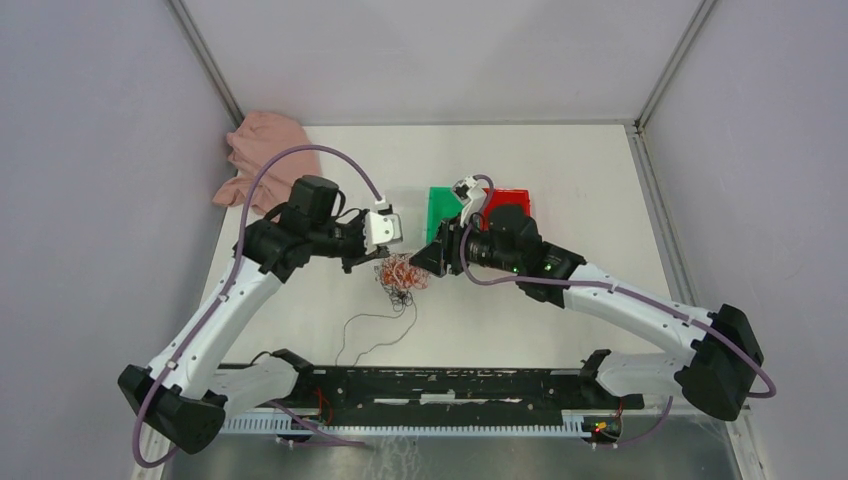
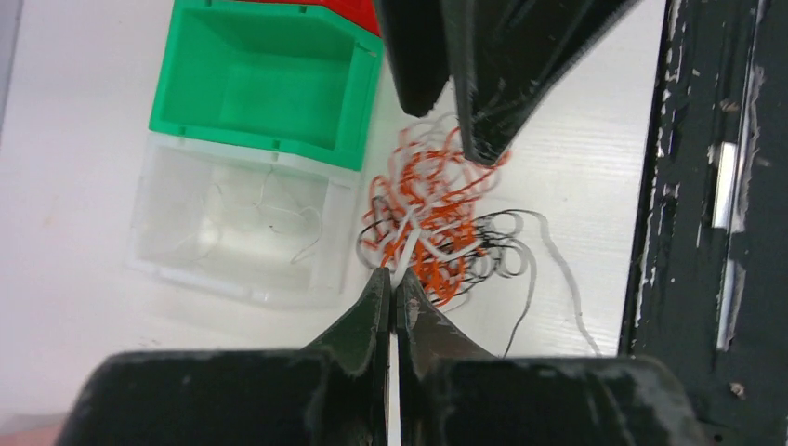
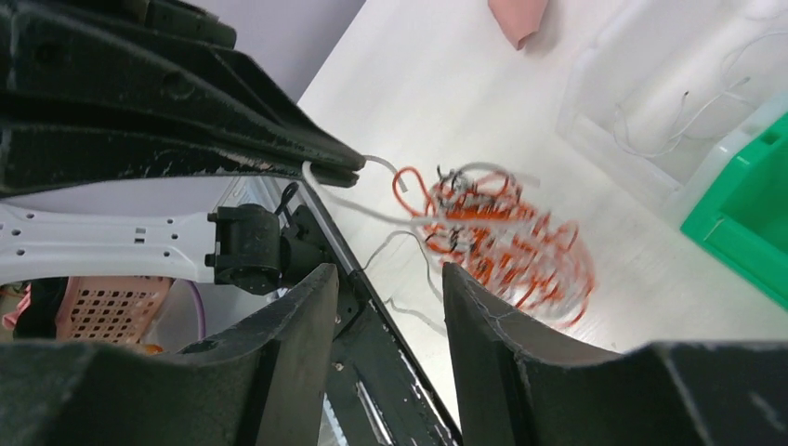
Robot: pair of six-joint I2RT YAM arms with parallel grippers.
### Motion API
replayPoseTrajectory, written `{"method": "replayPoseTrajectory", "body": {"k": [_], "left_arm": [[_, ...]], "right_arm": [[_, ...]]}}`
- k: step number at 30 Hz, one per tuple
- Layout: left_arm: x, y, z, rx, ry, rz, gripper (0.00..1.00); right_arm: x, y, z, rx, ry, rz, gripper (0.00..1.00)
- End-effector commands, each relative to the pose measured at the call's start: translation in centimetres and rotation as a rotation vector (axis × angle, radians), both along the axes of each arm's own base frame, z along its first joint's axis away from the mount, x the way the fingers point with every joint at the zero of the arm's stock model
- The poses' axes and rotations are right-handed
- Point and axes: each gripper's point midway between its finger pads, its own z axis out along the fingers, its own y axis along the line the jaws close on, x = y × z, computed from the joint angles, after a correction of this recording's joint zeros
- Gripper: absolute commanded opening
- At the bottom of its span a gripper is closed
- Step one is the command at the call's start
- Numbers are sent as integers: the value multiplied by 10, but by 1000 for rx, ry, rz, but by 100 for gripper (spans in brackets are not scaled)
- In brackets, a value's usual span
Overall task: Untangle the cables
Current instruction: Untie the cable.
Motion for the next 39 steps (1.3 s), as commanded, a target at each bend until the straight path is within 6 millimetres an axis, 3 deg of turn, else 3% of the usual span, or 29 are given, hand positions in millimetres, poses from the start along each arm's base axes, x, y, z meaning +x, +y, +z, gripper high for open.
{"method": "replayPoseTrajectory", "body": {"k": [1, 7, 17, 27, 34, 39], "left_arm": [[0, 4, 25, 28, -200, -102, 3], [-5, 2, 30, 46, -307, -180, 3], [-4, -4, 52, 14, -505, -238, 3], [-1, -15, 72, -35, -558, -251, 3], [-3, -26, 109, -136, -558, -212, 3], [-6, -30, 149, -230, -583, -176, 3]], "right_arm": [[14, -4, 36, 42, -79, -57, 52], [19, 8, 32, 7, -70, -27, 56], [7, 42, 28, 5, -70, 78, 58], [9, 60, 17, -14, -66, 69, 58], [17, 54, -10, -45, -52, -5, 54], [18, 44, -36, -75, -31, -49, 49]]}}
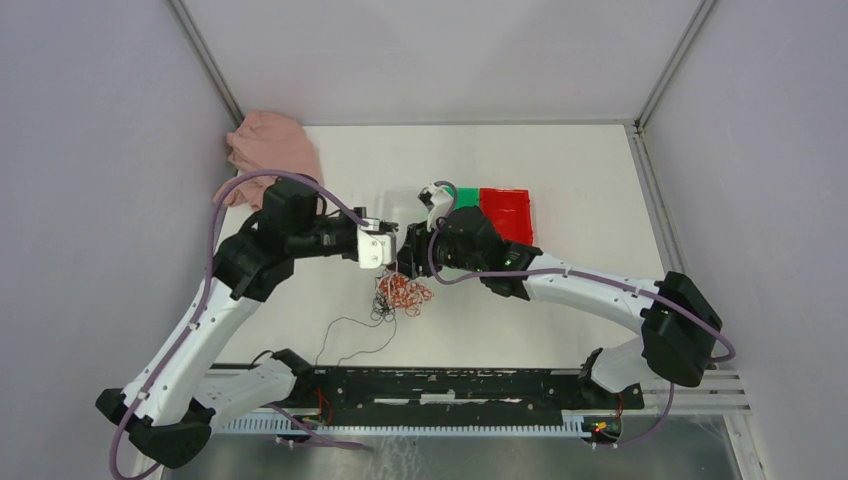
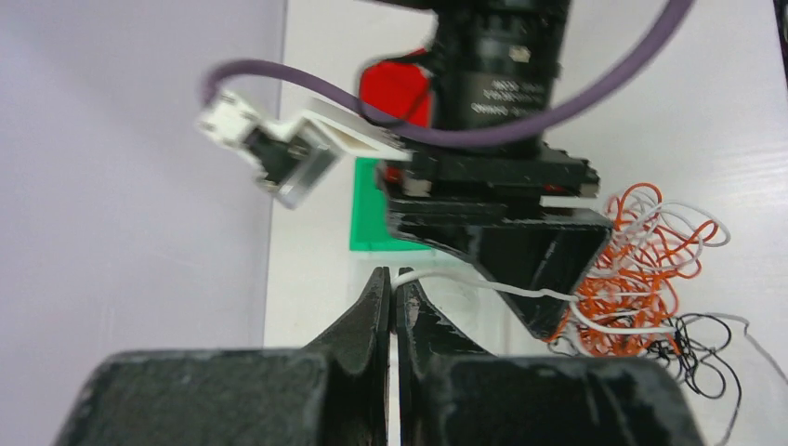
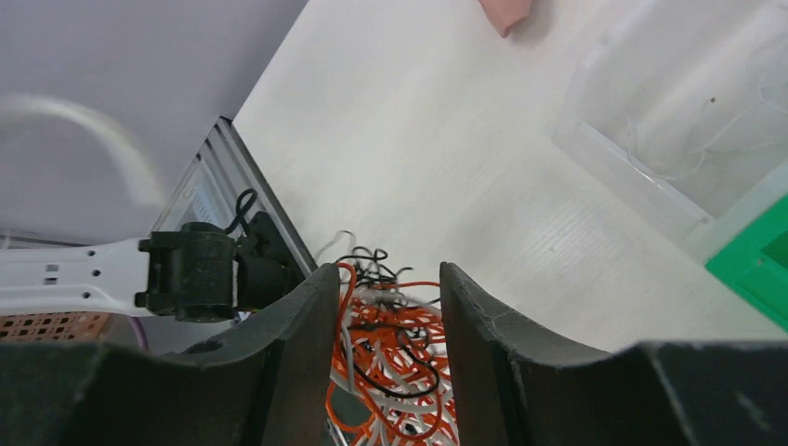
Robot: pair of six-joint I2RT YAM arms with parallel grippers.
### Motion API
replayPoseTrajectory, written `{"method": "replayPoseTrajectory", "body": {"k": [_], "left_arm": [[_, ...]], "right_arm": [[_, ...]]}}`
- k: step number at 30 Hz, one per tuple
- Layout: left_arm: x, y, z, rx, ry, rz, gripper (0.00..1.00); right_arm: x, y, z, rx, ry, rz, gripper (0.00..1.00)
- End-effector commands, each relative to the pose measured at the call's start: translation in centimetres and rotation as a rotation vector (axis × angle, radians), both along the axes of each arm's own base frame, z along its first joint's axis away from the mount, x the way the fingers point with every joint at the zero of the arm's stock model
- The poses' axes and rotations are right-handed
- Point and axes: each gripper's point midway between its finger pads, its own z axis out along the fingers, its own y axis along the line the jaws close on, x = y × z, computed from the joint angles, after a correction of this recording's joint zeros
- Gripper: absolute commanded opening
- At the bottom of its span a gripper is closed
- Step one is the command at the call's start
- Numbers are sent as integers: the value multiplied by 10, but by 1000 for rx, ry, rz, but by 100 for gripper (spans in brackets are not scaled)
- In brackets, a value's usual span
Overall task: Untangle the cables
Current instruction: Untie the cable.
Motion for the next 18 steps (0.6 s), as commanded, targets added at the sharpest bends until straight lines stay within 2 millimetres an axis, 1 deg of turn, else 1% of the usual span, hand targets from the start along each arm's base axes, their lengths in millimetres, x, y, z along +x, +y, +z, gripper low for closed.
{"method": "replayPoseTrajectory", "body": {"k": [1, 7, 11, 13, 15, 18], "left_arm": [[-3, -11, 76, -202, -91, -8, 3], [-3, -11, 111, -296, -144, 12, 3], [0, -8, 141, -381, -216, 39, 3], [1, -8, 150, -405, -229, 45, 3], [1, -9, 152, -409, -221, 46, 3], [1, -9, 135, -368, -183, 43, 3]], "right_arm": [[6, -8, -11, 3, -18, -66, 49], [10, -27, -43, -60, -11, -144, 46], [13, -42, -67, -106, -2, -202, 44], [13, -47, -76, -120, 4, -220, 42], [12, -52, -82, -130, 7, -235, 42], [14, -67, -71, -136, -27, -266, 43]]}}
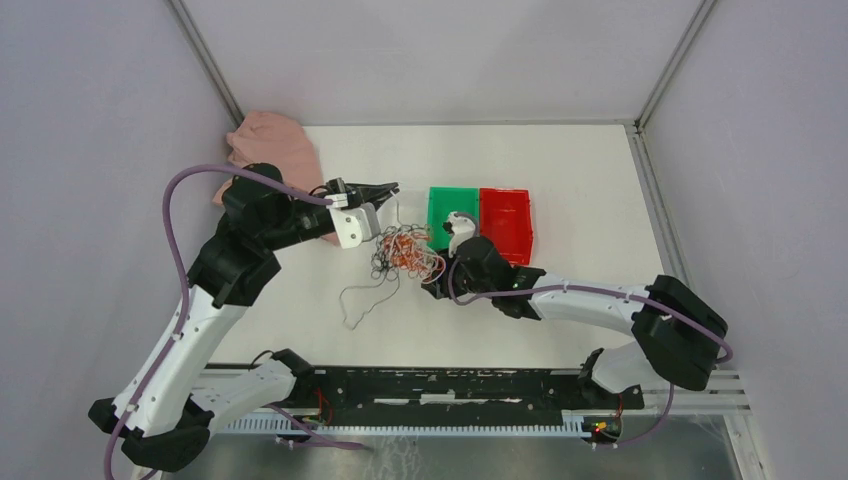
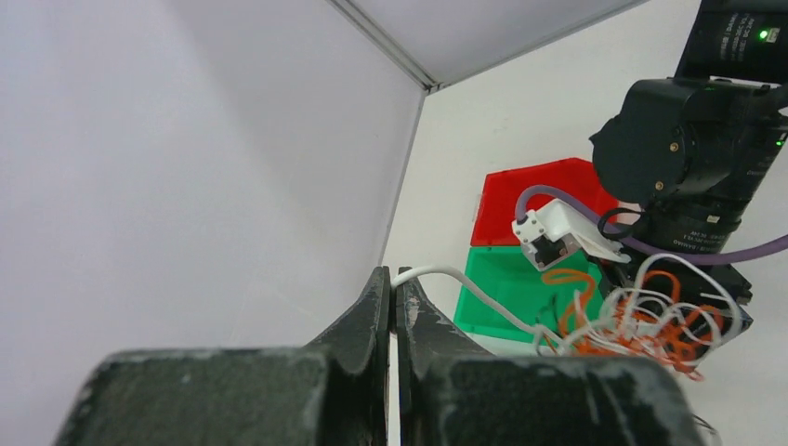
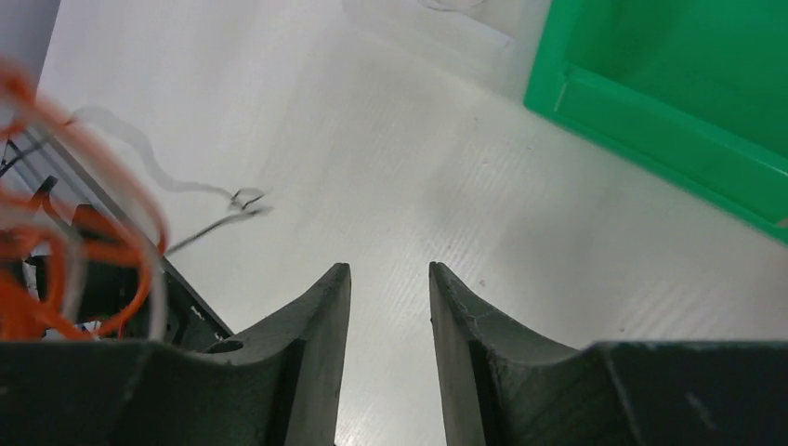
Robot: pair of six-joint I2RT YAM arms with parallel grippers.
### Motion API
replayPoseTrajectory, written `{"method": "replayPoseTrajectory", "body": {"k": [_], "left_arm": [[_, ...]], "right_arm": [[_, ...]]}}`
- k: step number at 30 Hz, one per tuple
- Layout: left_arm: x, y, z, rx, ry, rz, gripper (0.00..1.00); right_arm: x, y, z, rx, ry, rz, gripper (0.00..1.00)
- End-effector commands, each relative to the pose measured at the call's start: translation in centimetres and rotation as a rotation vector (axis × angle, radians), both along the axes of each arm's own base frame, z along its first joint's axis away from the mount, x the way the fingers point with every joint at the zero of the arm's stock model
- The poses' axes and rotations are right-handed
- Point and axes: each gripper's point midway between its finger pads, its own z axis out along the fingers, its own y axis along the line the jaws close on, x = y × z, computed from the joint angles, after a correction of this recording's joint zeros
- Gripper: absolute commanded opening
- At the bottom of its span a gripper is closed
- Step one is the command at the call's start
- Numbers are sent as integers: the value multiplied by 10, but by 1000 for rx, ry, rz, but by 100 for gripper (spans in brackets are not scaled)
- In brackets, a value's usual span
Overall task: Untangle the cables
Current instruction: Untie the cable.
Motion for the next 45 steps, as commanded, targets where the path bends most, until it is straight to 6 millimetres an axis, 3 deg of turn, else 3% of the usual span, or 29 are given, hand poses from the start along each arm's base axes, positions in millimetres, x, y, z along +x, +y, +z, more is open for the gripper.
{"method": "replayPoseTrajectory", "body": {"k": [1, 6, 12, 23, 30, 39, 45], "left_arm": [[-8, 1, 17, -51, -17, -12, 3], [-10, 4, -13, -7, 2, -9, 3], [-8, 3, -31, 12, 39, -5, 3], [-7, 4, -40, 17, 67, 10, 3], [-9, 7, -49, 25, 88, 14, 3], [-12, 2, -38, -12, 129, -3, 3], [-18, -2, -29, -50, 182, -24, 3]], "right_arm": [[13, -14, 46, 65, -121, -73, 45], [12, -35, 101, 128, -209, -88, 53], [2, -30, 130, 191, -221, -34, 59], [-21, 7, 157, 333, -195, 123, 63], [-27, 15, 155, 361, -167, 148, 62], [-28, 39, 147, 357, -139, 183, 61], [-20, 49, 157, 408, -150, 158, 60]]}}
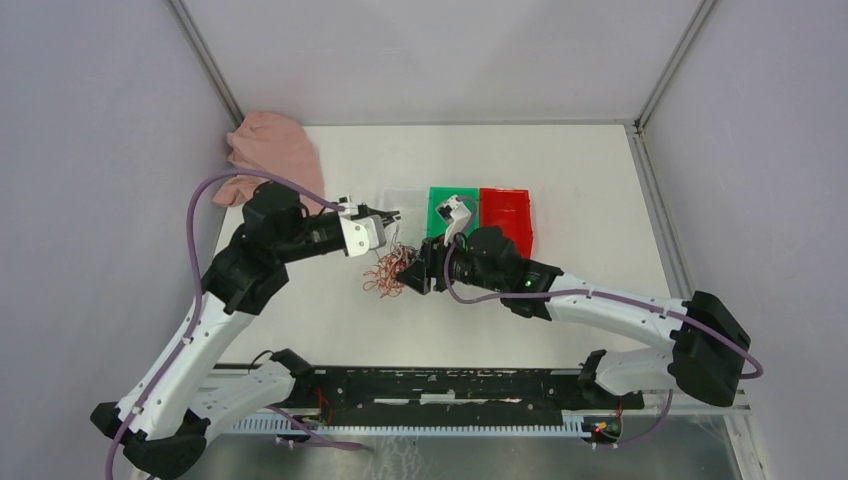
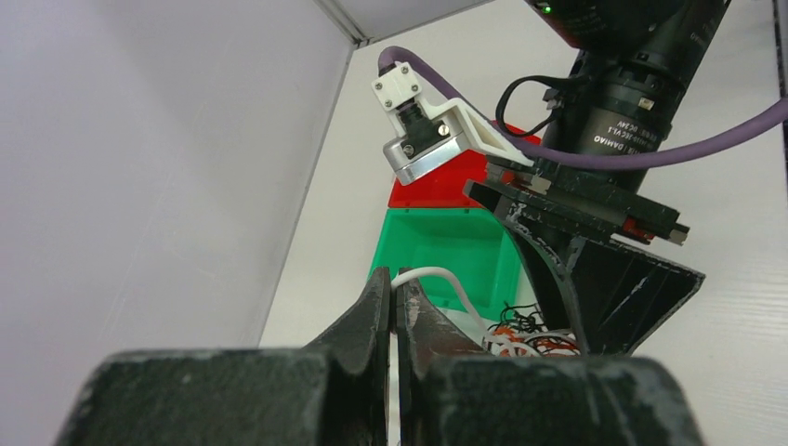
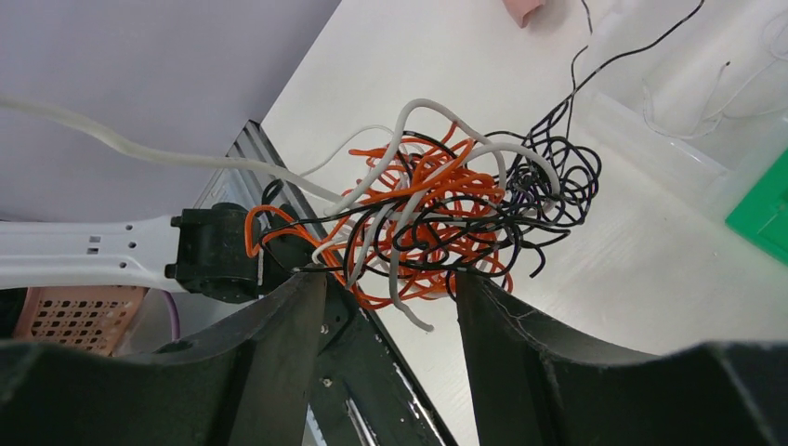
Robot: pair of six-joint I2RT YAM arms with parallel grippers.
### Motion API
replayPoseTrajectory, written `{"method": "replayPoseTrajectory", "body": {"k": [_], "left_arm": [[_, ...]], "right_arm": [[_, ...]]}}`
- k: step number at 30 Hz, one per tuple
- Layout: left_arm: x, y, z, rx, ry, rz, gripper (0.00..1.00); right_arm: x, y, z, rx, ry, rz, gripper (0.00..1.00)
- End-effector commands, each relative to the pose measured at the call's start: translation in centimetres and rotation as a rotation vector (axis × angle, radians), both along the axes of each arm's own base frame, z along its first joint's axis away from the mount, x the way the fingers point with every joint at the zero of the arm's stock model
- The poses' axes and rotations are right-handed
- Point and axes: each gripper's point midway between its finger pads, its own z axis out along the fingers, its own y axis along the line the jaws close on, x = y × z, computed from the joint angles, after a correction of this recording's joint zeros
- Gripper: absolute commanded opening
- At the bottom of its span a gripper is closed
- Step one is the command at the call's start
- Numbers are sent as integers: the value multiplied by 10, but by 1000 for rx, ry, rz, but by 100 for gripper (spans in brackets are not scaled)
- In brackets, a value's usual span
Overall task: Untangle the cables
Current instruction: Untie the cable.
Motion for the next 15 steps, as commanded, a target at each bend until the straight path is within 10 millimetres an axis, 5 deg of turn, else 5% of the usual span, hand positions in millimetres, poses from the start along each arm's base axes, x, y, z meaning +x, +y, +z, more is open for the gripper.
{"method": "replayPoseTrajectory", "body": {"k": [1, 15], "left_arm": [[-10, -5, 33, -96, 21, -25, 3], [-16, -6, 73, -198, 60, -17, 3]], "right_arm": [[10, 18, 50, 149, -60, -16, 58], [16, 15, 35, 153, -41, -80, 21]]}}
